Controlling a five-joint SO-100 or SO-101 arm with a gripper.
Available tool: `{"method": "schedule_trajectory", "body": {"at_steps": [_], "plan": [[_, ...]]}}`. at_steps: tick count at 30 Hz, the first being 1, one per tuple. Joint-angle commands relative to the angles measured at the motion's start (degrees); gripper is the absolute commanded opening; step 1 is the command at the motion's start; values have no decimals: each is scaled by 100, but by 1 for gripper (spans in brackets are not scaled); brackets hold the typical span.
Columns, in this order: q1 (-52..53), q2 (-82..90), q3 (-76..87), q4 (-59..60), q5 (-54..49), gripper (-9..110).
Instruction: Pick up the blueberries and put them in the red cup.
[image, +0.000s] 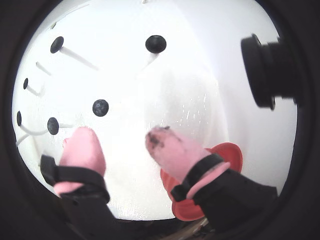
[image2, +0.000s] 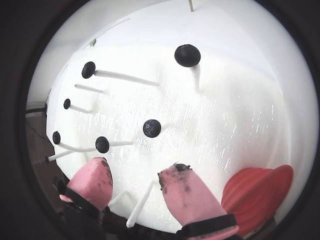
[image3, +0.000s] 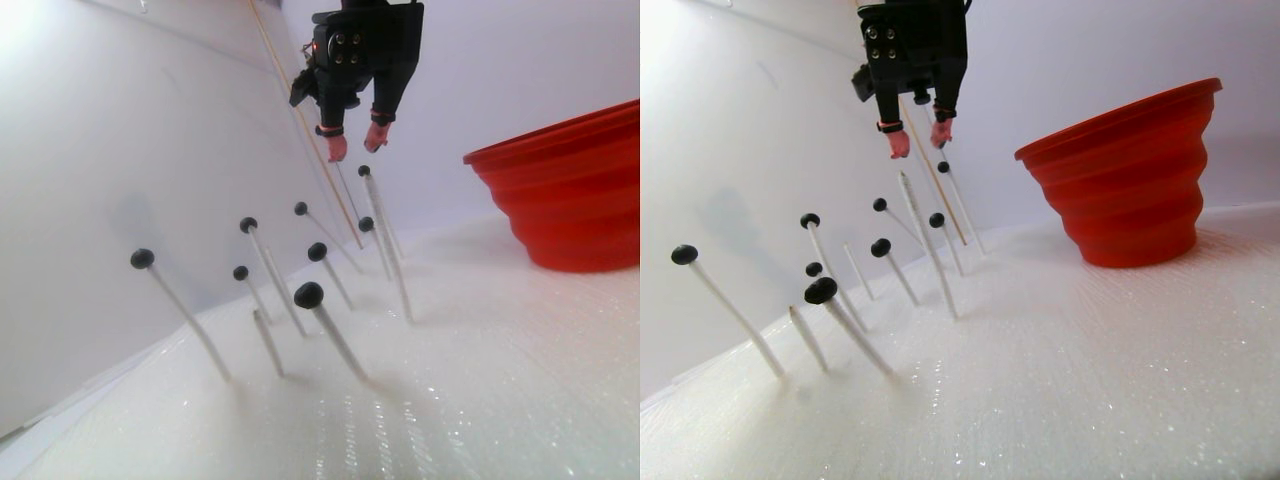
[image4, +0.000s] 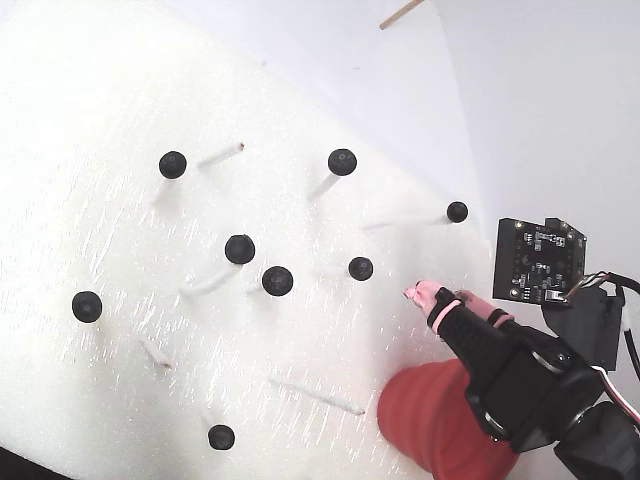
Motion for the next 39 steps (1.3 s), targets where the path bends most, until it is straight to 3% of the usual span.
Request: {"method": "schedule_trajectory", "body": {"at_steps": [1, 39], "plan": [[-299, 9, -26, -211, -35, 18], [18, -1582, -158, -1995, -536, 18]]}}
